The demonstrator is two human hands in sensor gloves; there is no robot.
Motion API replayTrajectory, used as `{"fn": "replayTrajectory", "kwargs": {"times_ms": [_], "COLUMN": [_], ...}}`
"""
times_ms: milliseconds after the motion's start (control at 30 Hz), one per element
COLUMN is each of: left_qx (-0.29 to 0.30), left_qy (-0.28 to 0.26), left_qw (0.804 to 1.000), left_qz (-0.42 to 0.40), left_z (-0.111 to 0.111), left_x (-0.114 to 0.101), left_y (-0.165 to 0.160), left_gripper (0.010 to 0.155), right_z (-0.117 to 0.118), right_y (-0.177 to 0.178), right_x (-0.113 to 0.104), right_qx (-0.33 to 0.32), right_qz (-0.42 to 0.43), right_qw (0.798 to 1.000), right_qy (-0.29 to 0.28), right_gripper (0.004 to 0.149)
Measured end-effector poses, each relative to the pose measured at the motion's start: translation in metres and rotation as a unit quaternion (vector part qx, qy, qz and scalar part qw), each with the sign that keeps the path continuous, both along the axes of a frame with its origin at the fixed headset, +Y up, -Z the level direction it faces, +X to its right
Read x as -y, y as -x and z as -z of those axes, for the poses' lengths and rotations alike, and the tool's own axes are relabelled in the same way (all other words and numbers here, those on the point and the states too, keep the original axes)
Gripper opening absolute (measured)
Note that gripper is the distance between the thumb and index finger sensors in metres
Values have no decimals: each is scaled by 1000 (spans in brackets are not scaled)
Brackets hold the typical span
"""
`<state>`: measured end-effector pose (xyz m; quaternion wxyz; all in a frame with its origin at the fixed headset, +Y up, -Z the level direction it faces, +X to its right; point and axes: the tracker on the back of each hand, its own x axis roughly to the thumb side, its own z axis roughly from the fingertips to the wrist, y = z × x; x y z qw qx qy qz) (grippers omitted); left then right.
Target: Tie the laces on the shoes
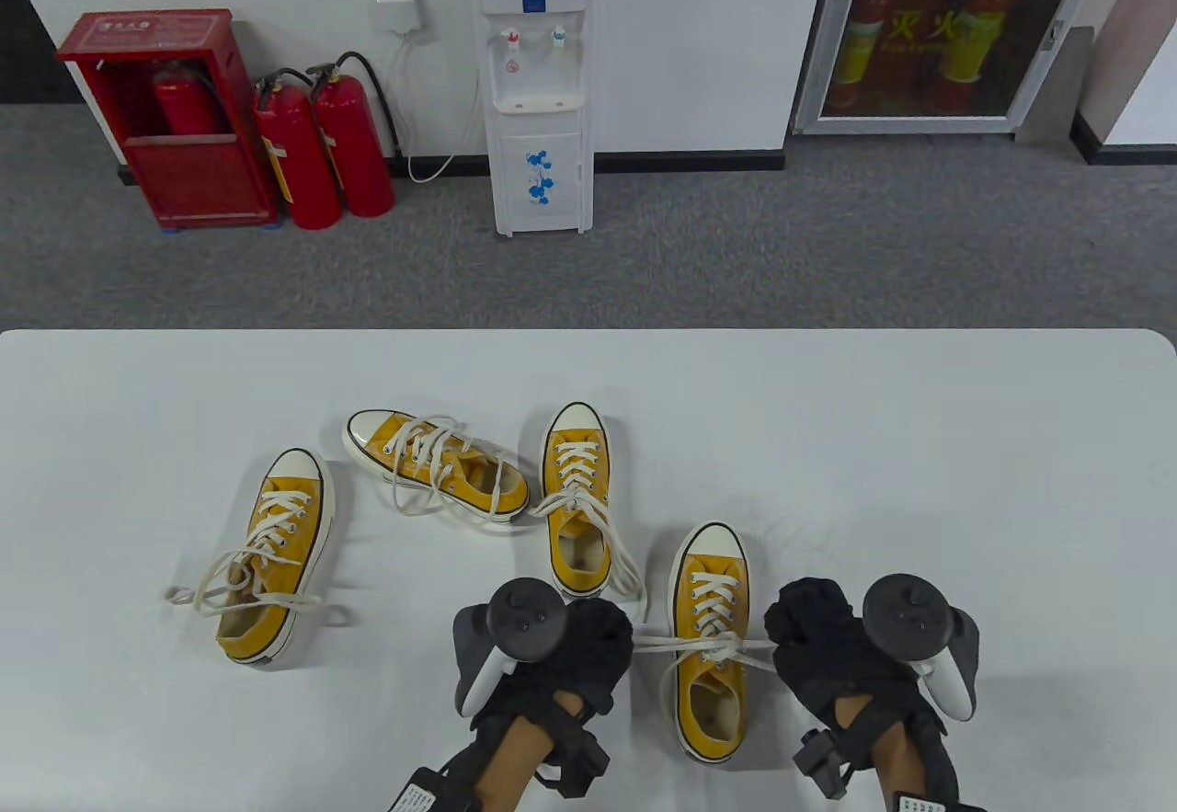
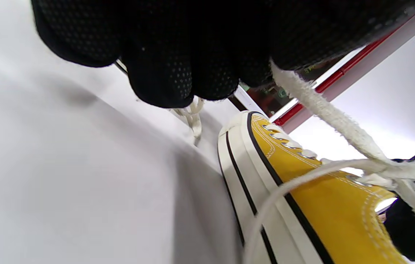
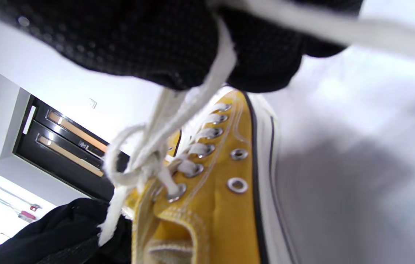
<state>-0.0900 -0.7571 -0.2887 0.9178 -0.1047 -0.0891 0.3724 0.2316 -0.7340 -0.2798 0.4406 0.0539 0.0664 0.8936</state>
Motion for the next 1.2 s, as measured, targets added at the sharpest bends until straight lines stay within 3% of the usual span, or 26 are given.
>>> {"fn": "replayTrajectory", "kwargs": {"times_ms": [667,933,1200], "left_qx": [-9,0,-2], "left_qy": [23,14,-4], "left_qw": [998,996,997], "left_qz": [58,86,79], "left_z": [8,7,4], "left_x": [3,4,1], "left_y": [14,10,7], "left_gripper": [38,39,46], "right_z": [3,3,1], "right_y": [-31,-31,-33], "right_x": [7,7,6], "right_qx": [116,119,121], "right_qz": [-96,-89,-80], "right_qw": [988,989,989], "right_qy": [20,20,5], "right_gripper": [42,42,52]}}
